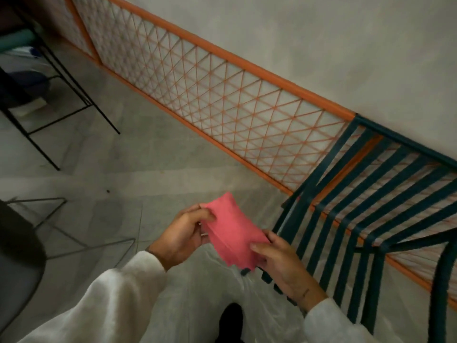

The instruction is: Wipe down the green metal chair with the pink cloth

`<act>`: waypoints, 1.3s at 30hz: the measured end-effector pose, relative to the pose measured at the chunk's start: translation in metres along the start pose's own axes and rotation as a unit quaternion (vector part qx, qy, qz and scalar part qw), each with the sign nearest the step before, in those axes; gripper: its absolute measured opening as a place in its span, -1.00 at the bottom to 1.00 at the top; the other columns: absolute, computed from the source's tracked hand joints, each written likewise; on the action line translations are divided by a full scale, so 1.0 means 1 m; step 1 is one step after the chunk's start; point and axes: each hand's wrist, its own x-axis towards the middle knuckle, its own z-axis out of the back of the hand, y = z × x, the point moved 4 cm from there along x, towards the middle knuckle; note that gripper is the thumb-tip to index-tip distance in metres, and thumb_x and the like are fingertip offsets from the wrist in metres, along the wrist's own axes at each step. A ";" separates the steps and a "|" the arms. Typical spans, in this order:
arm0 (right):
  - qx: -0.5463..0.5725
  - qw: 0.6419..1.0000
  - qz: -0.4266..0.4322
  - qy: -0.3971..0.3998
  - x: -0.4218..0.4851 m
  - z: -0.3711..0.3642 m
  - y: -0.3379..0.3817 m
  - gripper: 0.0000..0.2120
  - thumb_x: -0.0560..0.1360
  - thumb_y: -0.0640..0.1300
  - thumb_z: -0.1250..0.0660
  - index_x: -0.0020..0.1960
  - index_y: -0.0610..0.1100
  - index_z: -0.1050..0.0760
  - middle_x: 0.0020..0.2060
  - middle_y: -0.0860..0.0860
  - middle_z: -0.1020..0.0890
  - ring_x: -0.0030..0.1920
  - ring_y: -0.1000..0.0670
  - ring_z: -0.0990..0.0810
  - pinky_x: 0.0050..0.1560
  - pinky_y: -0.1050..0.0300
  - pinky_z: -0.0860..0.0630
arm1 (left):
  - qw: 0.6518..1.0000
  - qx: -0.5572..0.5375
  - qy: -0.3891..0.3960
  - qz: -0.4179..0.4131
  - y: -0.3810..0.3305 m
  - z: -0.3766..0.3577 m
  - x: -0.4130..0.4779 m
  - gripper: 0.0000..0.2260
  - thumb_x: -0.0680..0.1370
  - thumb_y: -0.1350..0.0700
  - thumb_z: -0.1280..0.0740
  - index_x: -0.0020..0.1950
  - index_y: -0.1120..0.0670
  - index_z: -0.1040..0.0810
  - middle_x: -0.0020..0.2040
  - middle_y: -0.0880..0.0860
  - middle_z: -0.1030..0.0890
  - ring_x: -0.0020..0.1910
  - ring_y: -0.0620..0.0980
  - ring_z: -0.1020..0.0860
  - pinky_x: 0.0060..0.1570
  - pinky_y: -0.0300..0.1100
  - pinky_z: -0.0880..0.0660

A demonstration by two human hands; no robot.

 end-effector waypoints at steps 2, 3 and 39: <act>-0.001 1.000 -0.015 -0.015 0.033 0.008 -0.011 -0.77 0.48 -0.37 -0.37 0.12 -0.24 -0.57 0.02 -0.18 -0.69 0.02 -0.19 -0.65 0.23 -0.26 -0.49 | 0.999 0.026 -0.020 0.029 0.012 0.018 0.026 -0.92 0.47 0.24 -0.33 -0.14 0.07 -0.57 -0.19 0.08 -0.56 -0.21 -0.01 -0.56 -0.06 -0.09 -0.51; -0.006 0.999 -0.021 -0.025 0.043 0.012 -0.016 -0.75 0.49 -0.36 -0.36 0.16 -0.24 -0.57 0.04 -0.18 -0.70 0.05 -0.22 -0.66 0.23 -0.30 -0.49 | 0.997 0.053 -0.036 0.036 0.017 0.025 0.033 -0.97 0.48 0.19 -0.38 -0.15 0.07 -0.58 -0.18 0.09 -0.57 -0.18 0.00 -0.56 -0.04 -0.09 -0.52; -0.281 0.924 -0.188 -0.179 0.545 0.074 -0.418 -0.61 0.51 -0.19 -0.29 0.33 -0.10 -0.52 0.26 -0.12 -0.58 0.23 -0.14 -0.57 0.26 0.15 -0.45 | 0.793 0.600 0.036 0.100 0.365 0.289 0.536 -0.73 0.52 0.13 -0.37 0.22 -0.01 -0.60 0.23 0.05 -0.61 0.13 0.02 -0.60 0.09 -0.26 -0.45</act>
